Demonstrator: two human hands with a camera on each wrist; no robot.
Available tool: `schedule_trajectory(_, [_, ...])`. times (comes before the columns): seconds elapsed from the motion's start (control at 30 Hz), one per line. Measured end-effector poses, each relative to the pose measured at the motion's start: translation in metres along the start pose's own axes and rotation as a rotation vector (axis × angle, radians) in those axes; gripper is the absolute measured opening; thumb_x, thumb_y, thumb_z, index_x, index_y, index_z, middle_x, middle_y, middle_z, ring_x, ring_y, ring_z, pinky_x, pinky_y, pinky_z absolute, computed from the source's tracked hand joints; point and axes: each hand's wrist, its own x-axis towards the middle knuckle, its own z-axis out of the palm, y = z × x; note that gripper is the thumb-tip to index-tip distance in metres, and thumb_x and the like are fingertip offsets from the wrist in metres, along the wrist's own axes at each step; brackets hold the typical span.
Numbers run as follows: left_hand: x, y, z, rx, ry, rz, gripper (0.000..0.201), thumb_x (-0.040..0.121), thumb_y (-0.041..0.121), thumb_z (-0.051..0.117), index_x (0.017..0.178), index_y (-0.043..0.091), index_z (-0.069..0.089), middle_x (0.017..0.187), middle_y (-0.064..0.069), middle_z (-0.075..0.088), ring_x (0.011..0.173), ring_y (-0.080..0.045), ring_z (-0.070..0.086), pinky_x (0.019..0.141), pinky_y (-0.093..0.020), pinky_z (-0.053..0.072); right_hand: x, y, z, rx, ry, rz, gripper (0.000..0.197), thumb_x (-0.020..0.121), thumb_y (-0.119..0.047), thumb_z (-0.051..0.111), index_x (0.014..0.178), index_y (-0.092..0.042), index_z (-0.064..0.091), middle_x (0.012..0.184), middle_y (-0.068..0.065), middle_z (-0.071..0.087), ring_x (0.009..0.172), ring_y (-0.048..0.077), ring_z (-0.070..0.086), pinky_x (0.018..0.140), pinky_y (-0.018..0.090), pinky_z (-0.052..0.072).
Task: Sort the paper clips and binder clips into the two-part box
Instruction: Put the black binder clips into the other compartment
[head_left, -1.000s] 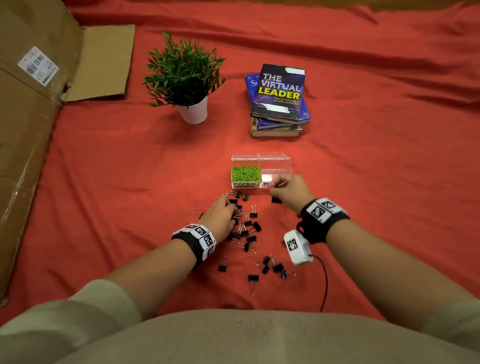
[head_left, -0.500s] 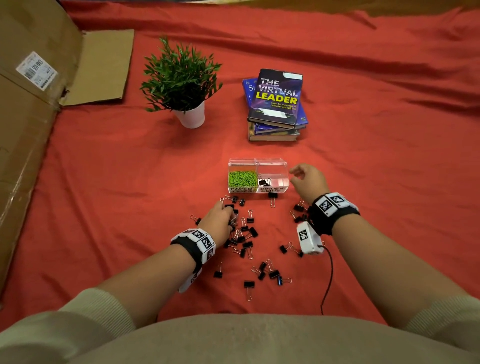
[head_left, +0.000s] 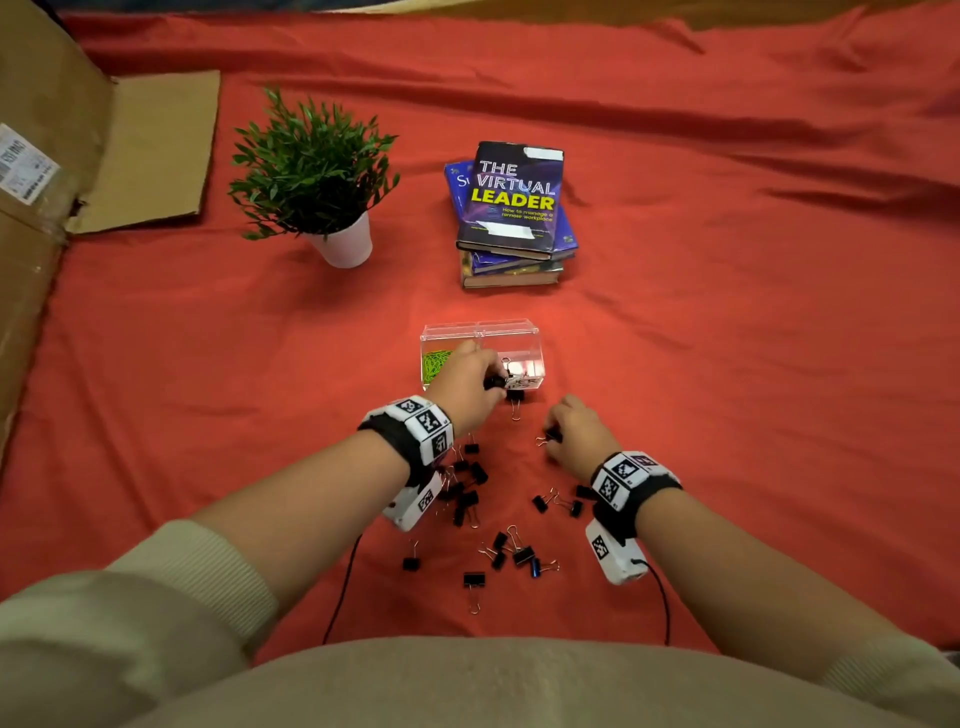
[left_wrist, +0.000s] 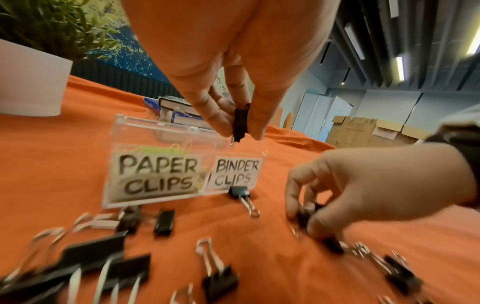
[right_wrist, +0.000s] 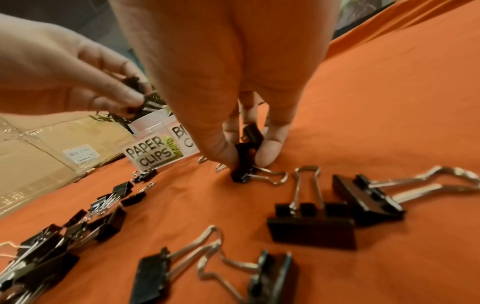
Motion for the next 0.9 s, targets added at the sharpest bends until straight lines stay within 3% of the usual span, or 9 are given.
schedule_trajectory(0.13, [0.029, 0.015, -0.003, -0.007, 0.028, -0.006, 0.014, 0.083, 0.008, 0.067, 0.096, 0.012, 0.062, 0.104, -0.003, 0.046, 0.09, -0.017, 0.049, 0.087, -0.025, 0.045, -0.003, 0.003, -0.005, 0.166, 0.014, -0.02, 0.017, 0.074, -0.006, 0.067, 0.09, -0.009, 0.063, 0.087, -0.004, 0.05, 0.094, 0.021, 0.056, 0.08, 0.028, 0.046])
schedule_trajectory(0.23, [0.04, 0.015, 0.0, 0.027, 0.007, -0.003, 0.017, 0.085, 0.006, 0.064, 0.101, 0.01, 0.062, 0.109, -0.006, 0.047, 0.093, -0.018, 0.05, 0.088, -0.026, 0.045, -0.003, 0.0, -0.019, 0.477, -0.025, 0.112, 0.016, 0.077, -0.002, 0.067, 0.089, -0.011, 0.062, 0.08, 0.002, 0.059, 0.057, 0.013, 0.057, 0.05, 0.02, 0.045])
schedule_trajectory(0.27, [0.041, 0.014, 0.002, 0.051, 0.007, 0.015, 0.019, 0.085, 0.007, 0.063, 0.104, 0.011, 0.062, 0.112, -0.006, 0.048, 0.097, -0.019, 0.051, 0.091, -0.027, 0.045, -0.002, -0.001, -0.026, 0.569, -0.05, 0.136, 0.016, 0.078, 0.0, 0.067, 0.087, -0.012, 0.062, 0.076, 0.003, 0.061, 0.049, 0.011, 0.056, 0.046, 0.019, 0.046])
schedule_trajectory(0.37, [0.033, 0.008, 0.01, 0.19, 0.058, 0.159, 0.023, 0.084, 0.007, 0.06, 0.106, 0.014, 0.06, 0.11, -0.002, 0.051, 0.105, -0.018, 0.048, 0.094, -0.032, 0.044, 0.007, -0.005, -0.055, 0.704, -0.022, 0.105, 0.019, 0.076, 0.004, 0.068, 0.085, -0.012, 0.066, 0.074, 0.004, 0.066, 0.056, 0.016, 0.061, 0.062, 0.029, 0.055])
schedule_trajectory(0.5, [0.013, -0.001, 0.035, 0.371, -0.095, 0.34, 0.024, 0.084, 0.004, 0.052, 0.106, 0.005, 0.06, 0.108, -0.01, 0.054, 0.103, -0.029, 0.053, 0.087, -0.044, 0.047, 0.023, -0.021, -0.088, 0.882, 0.052, 0.025, 0.019, 0.077, 0.012, 0.062, 0.088, -0.003, 0.066, 0.073, 0.007, 0.063, 0.052, 0.007, 0.06, 0.052, 0.018, 0.054])
schedule_trajectory(0.6, [-0.001, -0.009, 0.049, 0.441, -0.308, 0.249, 0.04, 0.093, 0.011, 0.045, 0.133, 0.006, 0.045, 0.139, -0.012, 0.043, 0.125, -0.032, 0.046, 0.101, -0.04, 0.042, 0.039, -0.037, -0.095, 0.854, 0.01, 0.003, 0.02, 0.078, 0.01, 0.063, 0.098, 0.005, 0.066, 0.077, 0.008, 0.064, 0.059, 0.016, 0.06, 0.054, 0.02, 0.056])
schedule_trajectory(0.7, [-0.014, -0.015, 0.053, 0.517, -0.349, 0.24, 0.047, 0.096, 0.008, 0.038, 0.142, 0.003, 0.033, 0.153, -0.012, 0.025, 0.136, -0.031, 0.033, 0.11, -0.043, 0.034, 0.05, -0.053, -0.09, 0.638, -0.051, -0.04, 0.02, 0.081, 0.002, 0.065, 0.1, -0.001, 0.068, 0.083, 0.005, 0.064, 0.056, 0.011, 0.061, 0.055, 0.017, 0.053])
schedule_trajectory(0.8, [-0.021, -0.024, 0.055, 0.519, -0.328, 0.247, 0.04, 0.094, 0.008, 0.044, 0.133, 0.003, 0.043, 0.143, -0.013, 0.037, 0.128, -0.03, 0.039, 0.103, -0.04, 0.038, 0.052, -0.061, -0.083, 0.478, -0.036, -0.063, 0.022, 0.084, 0.001, 0.061, 0.105, -0.003, 0.067, 0.086, 0.003, 0.062, 0.059, 0.007, 0.058, 0.054, 0.012, 0.05])
schedule_trajectory(0.9, [-0.027, -0.032, 0.055, 0.509, -0.324, 0.211, 0.02, 0.095, 0.021, 0.043, 0.111, 0.009, 0.05, 0.116, -0.01, 0.047, 0.112, -0.031, 0.049, 0.093, -0.041, 0.042, 0.047, -0.055, -0.079, 0.282, 0.05, -0.099, 0.024, 0.083, -0.004, 0.059, 0.103, -0.01, 0.07, 0.09, 0.002, 0.066, 0.076, 0.014, 0.06, 0.077, 0.027, 0.052])
